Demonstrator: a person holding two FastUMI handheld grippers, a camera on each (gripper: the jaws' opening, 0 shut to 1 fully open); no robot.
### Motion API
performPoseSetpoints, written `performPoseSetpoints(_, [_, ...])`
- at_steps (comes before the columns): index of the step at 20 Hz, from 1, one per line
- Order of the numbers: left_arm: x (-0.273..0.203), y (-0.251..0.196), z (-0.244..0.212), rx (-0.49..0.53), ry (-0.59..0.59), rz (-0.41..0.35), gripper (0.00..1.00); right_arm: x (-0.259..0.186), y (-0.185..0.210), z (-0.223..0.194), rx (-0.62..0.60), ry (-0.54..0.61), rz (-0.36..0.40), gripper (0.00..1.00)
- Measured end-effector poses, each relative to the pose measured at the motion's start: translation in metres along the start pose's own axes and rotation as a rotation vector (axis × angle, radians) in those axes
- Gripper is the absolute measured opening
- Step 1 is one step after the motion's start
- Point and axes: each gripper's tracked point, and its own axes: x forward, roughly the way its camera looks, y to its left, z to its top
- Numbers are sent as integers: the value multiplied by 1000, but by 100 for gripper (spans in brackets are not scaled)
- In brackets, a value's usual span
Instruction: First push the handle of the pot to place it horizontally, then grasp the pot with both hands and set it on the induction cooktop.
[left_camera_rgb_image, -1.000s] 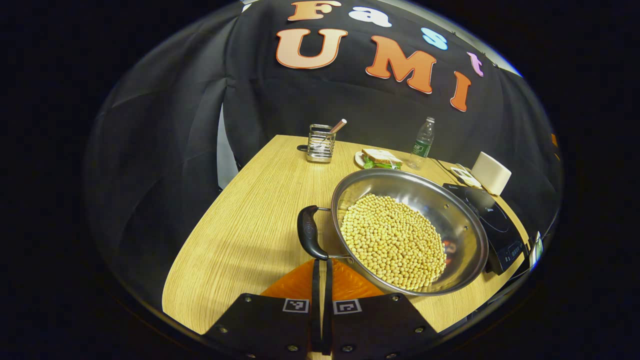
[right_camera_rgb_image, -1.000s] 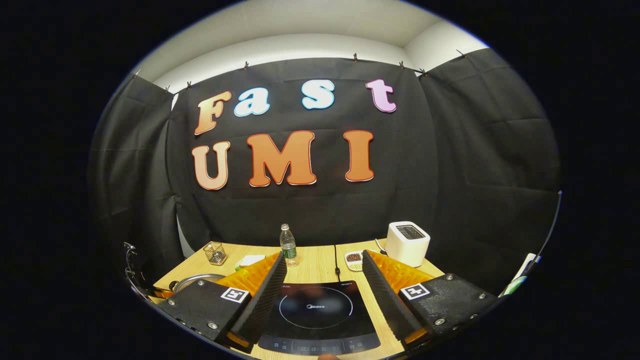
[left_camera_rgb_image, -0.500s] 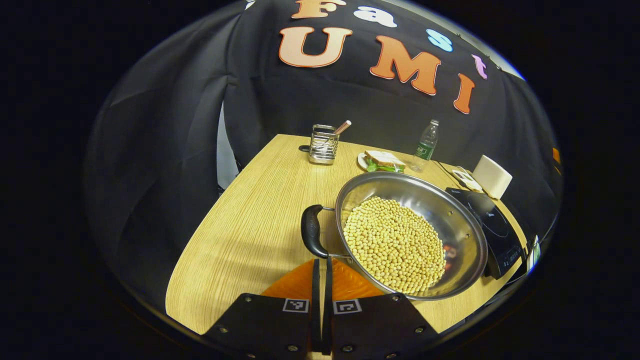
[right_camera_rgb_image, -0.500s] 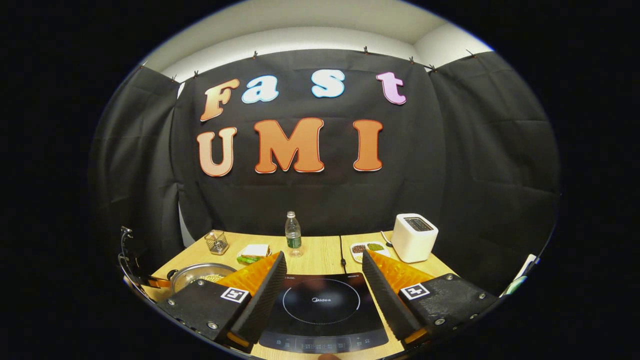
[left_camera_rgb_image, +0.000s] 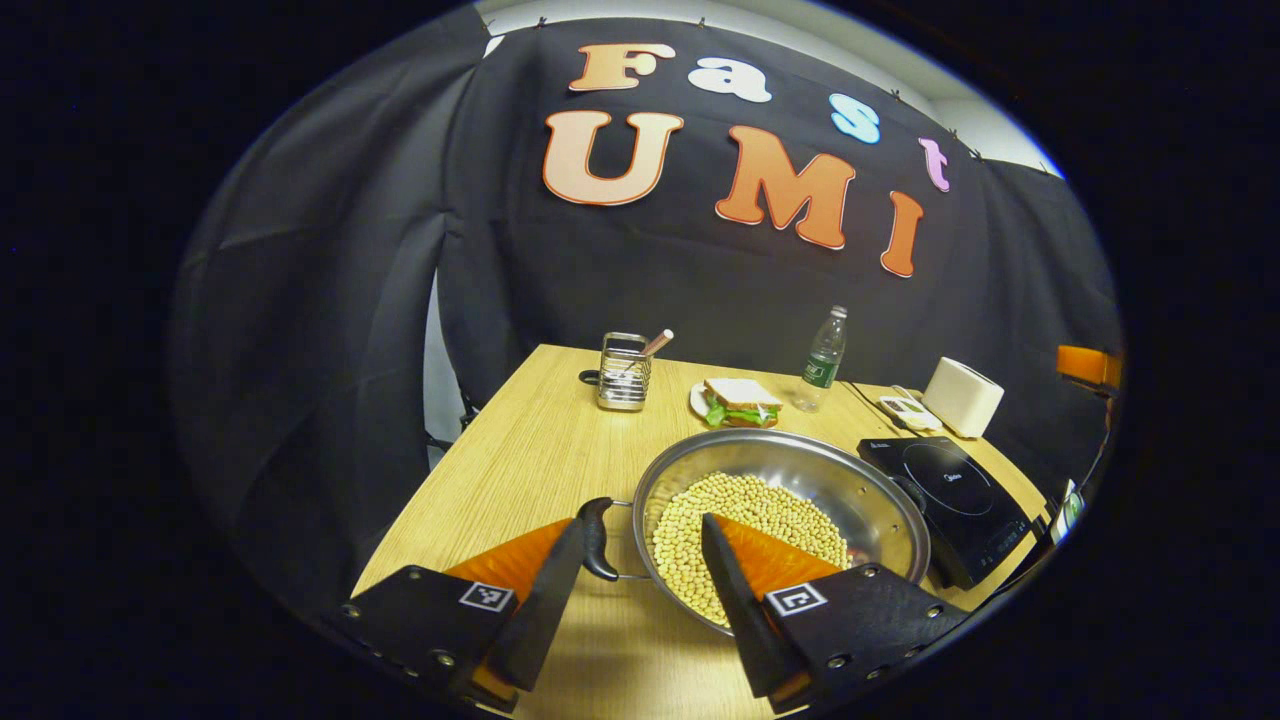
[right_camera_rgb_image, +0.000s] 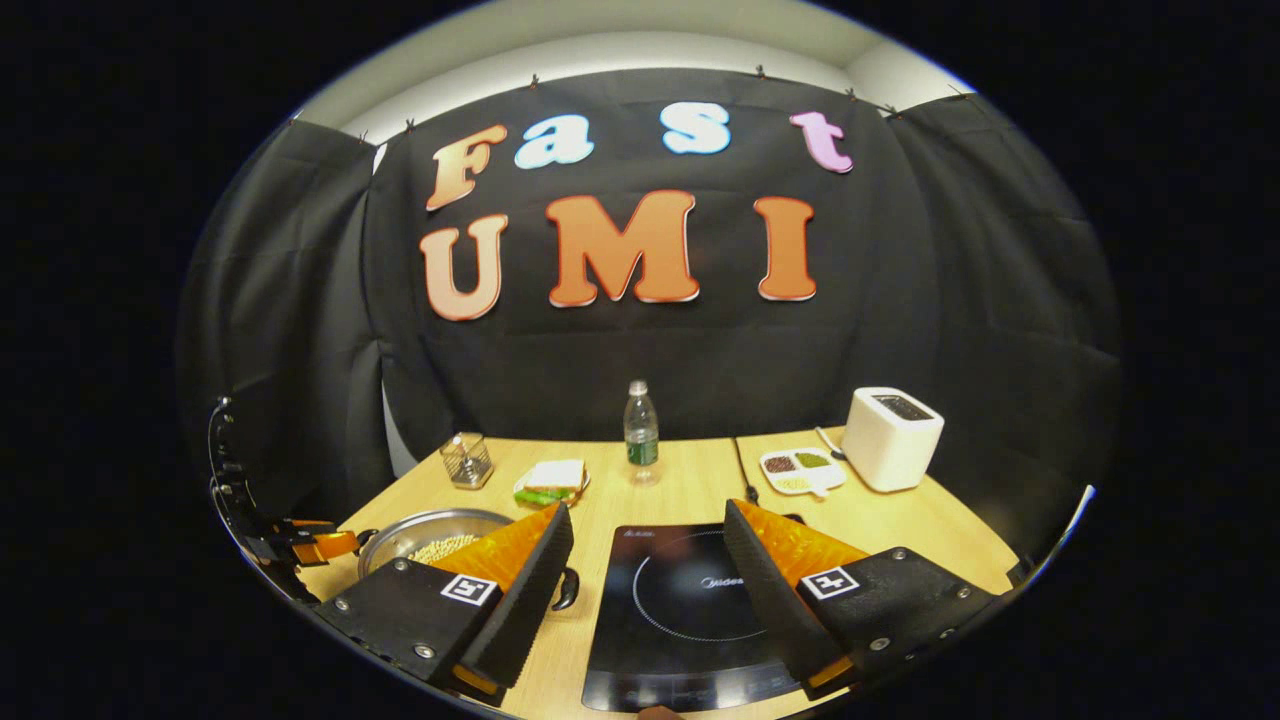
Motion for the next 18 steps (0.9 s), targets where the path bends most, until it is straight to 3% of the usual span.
performPoseSetpoints(5, [17, 10, -4, 7, 19, 39, 77, 43, 47, -50, -13, 88, 19, 95])
performPoseSetpoints(9, [27, 23, -13, -1, 37, 59, 77, 72, 76, -104, -3, 250, 52, 95])
performPoseSetpoints(15, [45, 26, -36, -61, 108, 25, 77, 105, 77, -141, -34, 349, -2, 95])
performPoseSetpoints(18, [52, 29, -44, -85, 139, 31, 77, 109, 93, -154, 12, 400, 60, 95])
